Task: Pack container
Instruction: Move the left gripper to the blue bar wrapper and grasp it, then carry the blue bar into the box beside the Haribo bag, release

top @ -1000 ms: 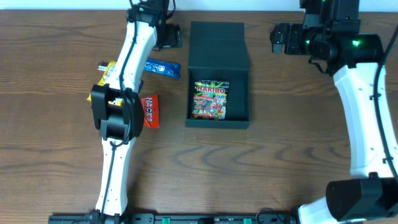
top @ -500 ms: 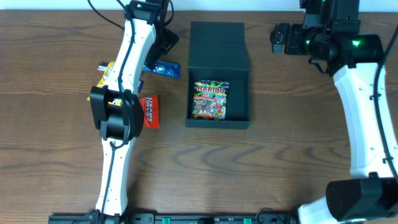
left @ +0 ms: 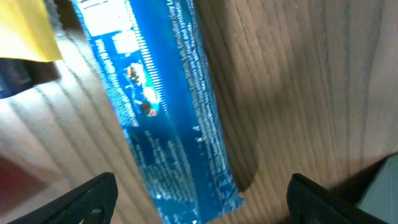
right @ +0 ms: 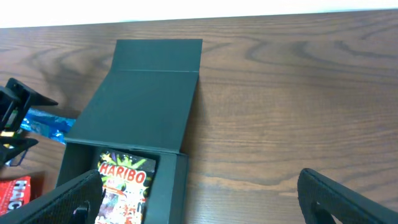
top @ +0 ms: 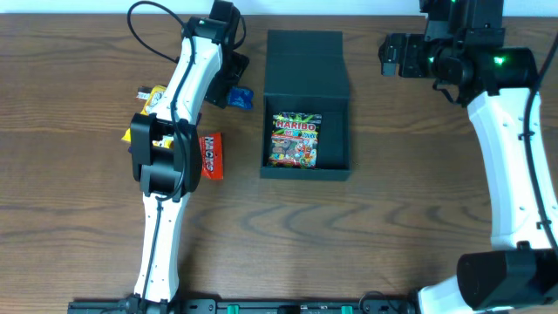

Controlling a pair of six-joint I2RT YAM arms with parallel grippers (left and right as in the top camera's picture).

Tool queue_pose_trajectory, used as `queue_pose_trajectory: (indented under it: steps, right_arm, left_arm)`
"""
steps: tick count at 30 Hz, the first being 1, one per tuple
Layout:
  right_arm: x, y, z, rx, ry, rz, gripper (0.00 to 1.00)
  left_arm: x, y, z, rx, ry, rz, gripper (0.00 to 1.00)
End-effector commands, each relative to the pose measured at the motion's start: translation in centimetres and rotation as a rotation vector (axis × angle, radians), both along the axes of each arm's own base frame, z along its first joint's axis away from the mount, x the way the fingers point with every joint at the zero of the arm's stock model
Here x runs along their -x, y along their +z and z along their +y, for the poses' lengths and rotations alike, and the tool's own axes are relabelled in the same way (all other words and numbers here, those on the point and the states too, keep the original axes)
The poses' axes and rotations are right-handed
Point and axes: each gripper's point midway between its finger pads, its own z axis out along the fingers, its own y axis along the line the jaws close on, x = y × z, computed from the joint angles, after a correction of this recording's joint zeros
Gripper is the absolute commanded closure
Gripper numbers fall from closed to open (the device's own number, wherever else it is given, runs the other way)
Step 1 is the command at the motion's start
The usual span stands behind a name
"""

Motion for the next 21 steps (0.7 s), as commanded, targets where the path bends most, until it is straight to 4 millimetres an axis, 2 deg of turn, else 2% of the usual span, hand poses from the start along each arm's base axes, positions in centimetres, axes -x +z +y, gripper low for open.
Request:
queue_pose_trajectory:
  steps: [1, 9, 14, 21]
  right_arm:
    - [0.1, -0.5, 0.3, 0.018, 0.022, 0.012, 0.01]
    - [0.3, -0.7, 0.3, 0.019, 0.023, 0.023, 0.01]
    - [0.3, -0.7, 0.3, 0.019, 0.023, 0.023, 0.01]
    - [0.4, -0.8, 0.3, 0.019, 0.023, 0.031, 0.01]
  left_arm:
    - [0.2, -1.5, 0.2, 0.005, 0.027, 0.019, 0.12]
    - [0.8, -2.8, 0.2, 0.020, 0.040, 0.048, 0.13]
    - [1.8, -3.9, 0.1, 0.031, 0.037, 0.087, 0.23]
    - [1.8, -4.6, -0.3, 0.061, 0.033, 0.088, 0.29]
